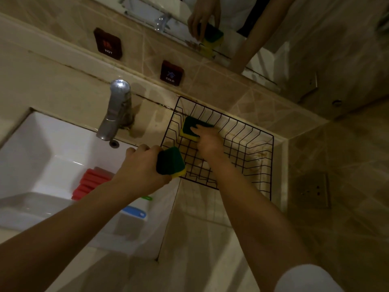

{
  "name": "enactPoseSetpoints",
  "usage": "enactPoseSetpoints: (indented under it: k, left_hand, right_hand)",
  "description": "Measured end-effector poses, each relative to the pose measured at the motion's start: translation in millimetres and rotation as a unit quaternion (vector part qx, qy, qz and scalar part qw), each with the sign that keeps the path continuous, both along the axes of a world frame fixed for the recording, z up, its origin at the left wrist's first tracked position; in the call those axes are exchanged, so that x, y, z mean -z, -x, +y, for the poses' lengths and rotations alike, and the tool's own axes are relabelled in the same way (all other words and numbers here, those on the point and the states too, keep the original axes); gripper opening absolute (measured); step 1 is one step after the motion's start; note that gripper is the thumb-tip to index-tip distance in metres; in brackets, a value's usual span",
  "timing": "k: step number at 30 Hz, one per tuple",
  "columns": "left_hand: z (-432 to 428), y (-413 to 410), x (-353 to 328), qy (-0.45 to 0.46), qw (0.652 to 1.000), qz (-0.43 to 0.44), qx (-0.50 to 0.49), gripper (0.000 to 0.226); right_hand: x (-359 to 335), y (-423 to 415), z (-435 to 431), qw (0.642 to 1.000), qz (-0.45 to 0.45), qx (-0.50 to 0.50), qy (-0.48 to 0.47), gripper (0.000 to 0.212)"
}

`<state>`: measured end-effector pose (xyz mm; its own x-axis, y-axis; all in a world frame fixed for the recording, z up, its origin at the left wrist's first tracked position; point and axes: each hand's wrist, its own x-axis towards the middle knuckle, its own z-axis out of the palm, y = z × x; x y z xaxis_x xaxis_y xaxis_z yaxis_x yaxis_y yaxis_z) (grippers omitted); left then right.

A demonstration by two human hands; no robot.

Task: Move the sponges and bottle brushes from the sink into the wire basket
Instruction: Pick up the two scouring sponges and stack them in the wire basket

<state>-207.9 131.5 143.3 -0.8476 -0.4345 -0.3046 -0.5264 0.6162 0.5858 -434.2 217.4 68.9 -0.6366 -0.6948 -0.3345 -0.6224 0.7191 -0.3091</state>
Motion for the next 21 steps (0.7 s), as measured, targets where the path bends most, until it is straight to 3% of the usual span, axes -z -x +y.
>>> enactPoseSetpoints:
  k: [2, 4, 7, 10, 13, 18, 21]
  left_hand:
    - [-2, 3, -2, 0.003, 1.000, 0.011, -0.002, 0.063]
    - [-6, 9, -4, 0.022, 1.000, 0.016, 0.003, 0.060]
    - [-9, 21, -7, 0.053, 0.998, 0.031, 0.011, 0.051]
    - [-12, 26, -2, 0.078, 0.996, 0.035, 0.025, 0.044]
    - [-10, 28, 1, 0.078, 0.996, 0.030, 0.027, 0.049]
    - [-12, 29, 7, 0.032, 0.999, 0.036, 0.004, 0.060]
    - [-16, 32, 12, 0.028, 0.997, 0.051, -0.057, 0.066]
  right_hand:
    - [-11, -10, 2, 0.986, 0.014, 0.051, 0.159, 0.040]
    - [-28, -21, 4, 0.959, -0.033, 0.101, 0.264, 0.023]
    - [-60, -39, 10, 0.932, -0.265, 0.061, 0.239, 0.026]
    - [-74, -51, 17, 0.928, -0.335, -0.051, 0.158, 0.046]
    - [-73, -55, 20, 0.941, -0.289, -0.100, 0.141, 0.066]
    - [-63, -48, 23, 0.961, -0.154, -0.174, 0.150, 0.061]
    - [-65, -24, 28, 0.977, -0.099, -0.114, 0.152, 0.060]
